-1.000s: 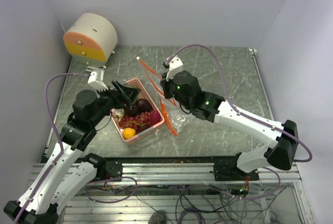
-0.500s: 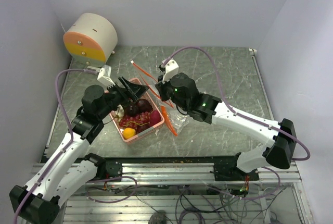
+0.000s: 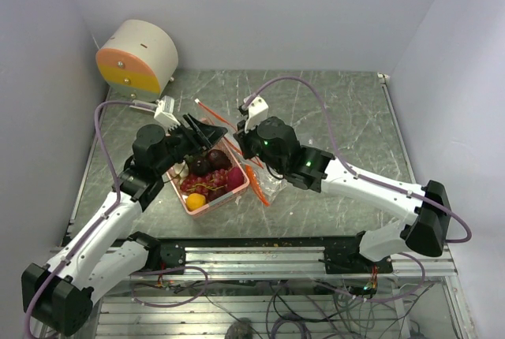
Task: Place the food in the zip-top bag and seal the zipper
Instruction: Open the zipper of the food storage bag.
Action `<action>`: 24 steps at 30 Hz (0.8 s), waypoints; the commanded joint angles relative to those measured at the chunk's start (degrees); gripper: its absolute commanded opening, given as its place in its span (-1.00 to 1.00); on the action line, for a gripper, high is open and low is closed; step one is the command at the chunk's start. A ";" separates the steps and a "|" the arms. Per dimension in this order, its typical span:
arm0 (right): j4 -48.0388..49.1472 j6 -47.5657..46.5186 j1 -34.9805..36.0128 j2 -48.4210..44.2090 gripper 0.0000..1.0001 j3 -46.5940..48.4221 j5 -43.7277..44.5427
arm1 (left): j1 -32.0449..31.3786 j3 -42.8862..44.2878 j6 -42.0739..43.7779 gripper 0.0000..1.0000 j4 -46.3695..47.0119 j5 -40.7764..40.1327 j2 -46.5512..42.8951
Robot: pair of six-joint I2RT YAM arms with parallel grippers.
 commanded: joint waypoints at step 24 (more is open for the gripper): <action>1.43 -3.18 0.64 -2.91 -1.00 -0.44 14.62 | -2.64 5.37 8.92 -0.80 -5.30 -1.74 8.37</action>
